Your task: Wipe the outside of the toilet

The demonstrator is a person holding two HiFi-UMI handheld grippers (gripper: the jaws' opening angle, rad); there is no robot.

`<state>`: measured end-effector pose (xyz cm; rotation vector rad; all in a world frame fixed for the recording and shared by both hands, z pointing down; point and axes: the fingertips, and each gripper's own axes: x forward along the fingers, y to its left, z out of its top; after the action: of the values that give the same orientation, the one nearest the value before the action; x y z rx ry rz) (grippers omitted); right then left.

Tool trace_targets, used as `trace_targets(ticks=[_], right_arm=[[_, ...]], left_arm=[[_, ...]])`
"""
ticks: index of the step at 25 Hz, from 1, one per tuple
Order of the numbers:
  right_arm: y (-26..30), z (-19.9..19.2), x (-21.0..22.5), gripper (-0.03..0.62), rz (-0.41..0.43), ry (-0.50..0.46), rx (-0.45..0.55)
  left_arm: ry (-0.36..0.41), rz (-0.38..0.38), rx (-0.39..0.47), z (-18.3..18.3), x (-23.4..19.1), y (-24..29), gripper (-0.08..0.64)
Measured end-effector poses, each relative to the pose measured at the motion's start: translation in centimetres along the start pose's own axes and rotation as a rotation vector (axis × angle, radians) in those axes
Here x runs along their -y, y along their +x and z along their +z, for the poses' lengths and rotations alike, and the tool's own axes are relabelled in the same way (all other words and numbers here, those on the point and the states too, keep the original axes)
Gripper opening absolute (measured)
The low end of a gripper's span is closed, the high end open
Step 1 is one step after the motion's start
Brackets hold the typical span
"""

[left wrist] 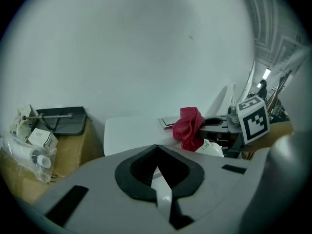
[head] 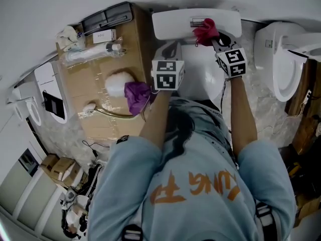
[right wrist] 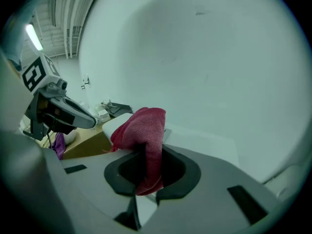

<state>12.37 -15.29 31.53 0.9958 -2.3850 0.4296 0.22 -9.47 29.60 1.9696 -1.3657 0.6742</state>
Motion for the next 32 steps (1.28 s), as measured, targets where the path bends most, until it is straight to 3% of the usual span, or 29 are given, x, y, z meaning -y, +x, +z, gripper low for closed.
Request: trace_targets(ticks=[7,15,21,23,28,32], right_arm=[[-2.2,-1.6,4.5,0.066,-0.084,0.048,0.023],[-5.1,-3.1,8.7,0.066,-0.197,0.094,0.041],[-7.6,-4.9,11.4,0.066,-0.325,0.107,0.013],[-8.9,-5.0,11.4,0.066,-0.35,0.122,0.045],[-10.5,-5.0,7.1,0.066,-0.285,0.117,0.133],[-9.1,-5.6,1.3,0.066,-0.146,0.157,0.172]], left_arm=[[0.05,-0.016,-0.006,0.2,2.1,0.1,0.025],[0.05,-0.012,0.022,0.3,4.4,-0.4,0.025],[-0.037,0.033,0.096,-0.7,4.2,-1.8,0.025],[-0.064,0.059,0.123,-1.5,3.6,-2.4,0.025],[-0.132,0.106,0.177,-4.3,2.0,-3.3,0.025],[-0.167,0.135,0.226,-6.3,0.5,-3.7,0.025]])
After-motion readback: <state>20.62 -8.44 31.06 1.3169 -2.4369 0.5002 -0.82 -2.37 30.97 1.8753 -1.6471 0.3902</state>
